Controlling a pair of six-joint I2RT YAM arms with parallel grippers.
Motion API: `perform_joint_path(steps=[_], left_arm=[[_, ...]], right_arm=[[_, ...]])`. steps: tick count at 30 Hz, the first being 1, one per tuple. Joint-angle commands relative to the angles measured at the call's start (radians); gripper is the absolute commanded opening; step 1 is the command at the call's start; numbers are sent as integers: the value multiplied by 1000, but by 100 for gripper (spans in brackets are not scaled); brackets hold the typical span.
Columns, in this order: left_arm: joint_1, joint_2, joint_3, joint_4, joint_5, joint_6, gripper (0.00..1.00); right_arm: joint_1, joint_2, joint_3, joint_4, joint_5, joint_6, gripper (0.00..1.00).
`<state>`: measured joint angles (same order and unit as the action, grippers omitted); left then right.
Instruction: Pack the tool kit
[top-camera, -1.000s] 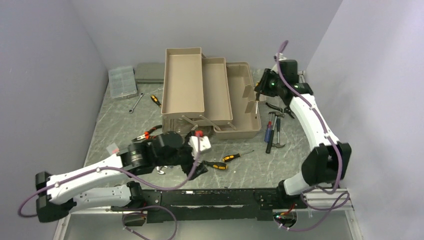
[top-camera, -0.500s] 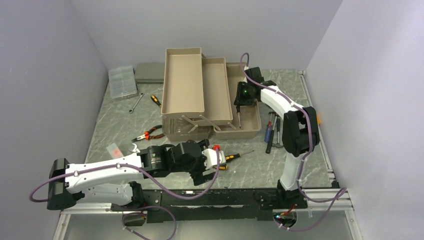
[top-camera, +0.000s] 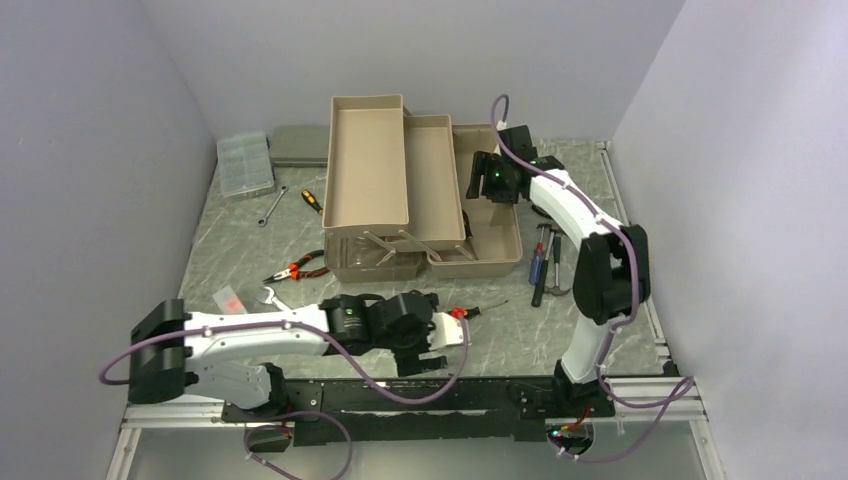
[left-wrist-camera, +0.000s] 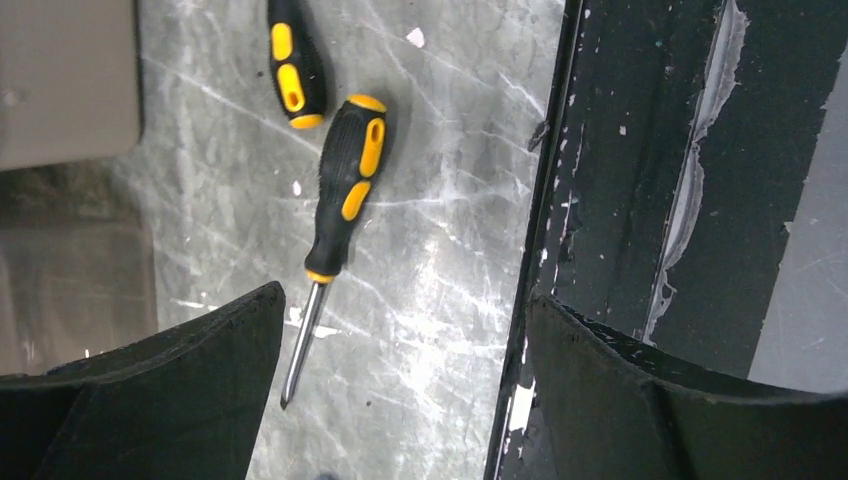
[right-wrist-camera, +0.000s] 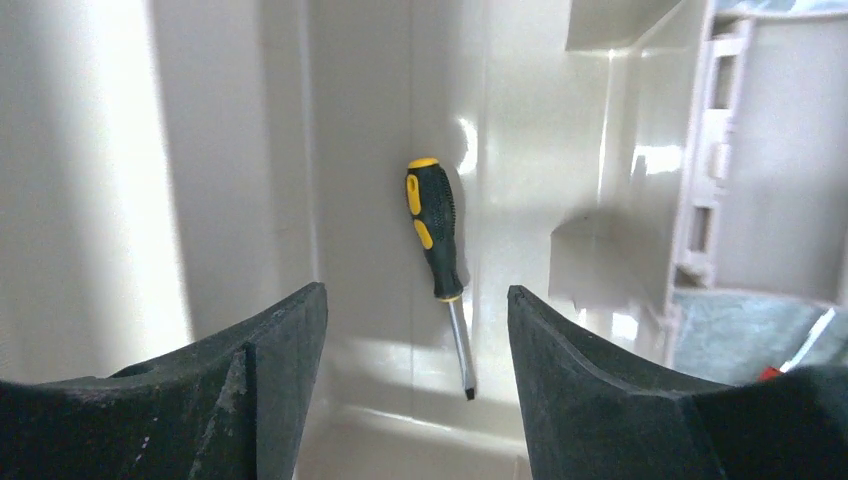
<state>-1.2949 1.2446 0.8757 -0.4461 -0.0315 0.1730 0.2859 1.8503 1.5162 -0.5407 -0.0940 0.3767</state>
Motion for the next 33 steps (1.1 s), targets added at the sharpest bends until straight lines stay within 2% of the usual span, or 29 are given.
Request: perform_joint_path(steps=[1, 10, 15, 19, 25, 30, 33], left_arm=[[-26, 110, 95, 5, 17, 69, 91], [-2, 276, 122, 55, 9, 104, 91], [26, 332, 125, 110, 22, 138, 90], [57, 390, 163, 105, 22, 172, 88], [98, 449, 178, 86, 108, 185, 85], [98, 484, 139, 66, 130, 163, 75], [98, 504, 123, 65, 140, 137, 65]], right_arm=[[-20, -202, 22, -10, 21, -6, 69], [-109, -543, -157, 27, -17, 0, 69], [-126, -668, -214, 26, -12, 2, 68], [-131, -698, -223, 6, -18, 3, 68], [-136, -705, -224, -2, -38, 12, 68], [-141, -722, -231, 0, -38, 17, 65], [-141, -741, -253, 17, -45, 29, 62]])
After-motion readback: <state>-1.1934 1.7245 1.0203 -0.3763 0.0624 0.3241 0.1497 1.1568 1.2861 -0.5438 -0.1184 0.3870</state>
